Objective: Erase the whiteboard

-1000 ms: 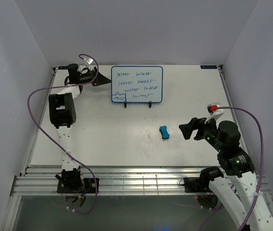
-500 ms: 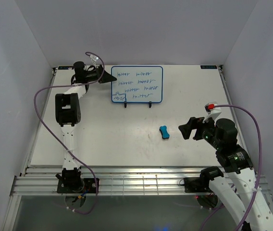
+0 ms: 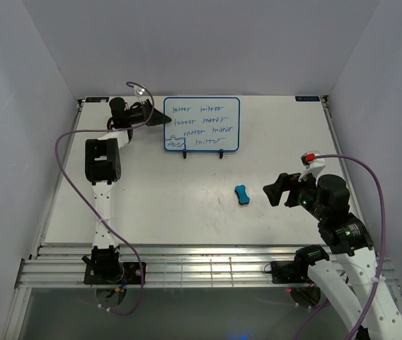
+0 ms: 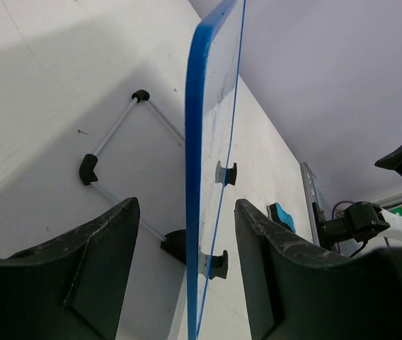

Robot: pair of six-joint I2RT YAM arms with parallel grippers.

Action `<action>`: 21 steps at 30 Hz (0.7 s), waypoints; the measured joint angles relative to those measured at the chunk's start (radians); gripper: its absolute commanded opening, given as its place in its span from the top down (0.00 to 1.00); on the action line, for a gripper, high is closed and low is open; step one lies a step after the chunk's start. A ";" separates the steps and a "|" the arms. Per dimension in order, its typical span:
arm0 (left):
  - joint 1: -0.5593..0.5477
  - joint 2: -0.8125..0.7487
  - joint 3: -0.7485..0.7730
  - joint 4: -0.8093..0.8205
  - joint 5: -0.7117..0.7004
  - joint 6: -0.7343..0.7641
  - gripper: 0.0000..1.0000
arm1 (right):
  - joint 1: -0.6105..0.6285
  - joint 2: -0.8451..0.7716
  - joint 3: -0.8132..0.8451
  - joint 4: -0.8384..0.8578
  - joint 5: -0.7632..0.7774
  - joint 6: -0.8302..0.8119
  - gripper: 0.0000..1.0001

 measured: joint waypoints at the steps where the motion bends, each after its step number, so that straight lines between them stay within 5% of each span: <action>1: 0.000 0.000 0.000 0.016 0.003 -0.013 0.34 | 0.000 0.000 0.000 0.000 0.000 0.000 0.09; 21: 0.000 0.000 -0.093 0.107 0.052 -0.056 0.54 | 0.000 0.000 0.000 0.000 -0.019 -0.003 0.06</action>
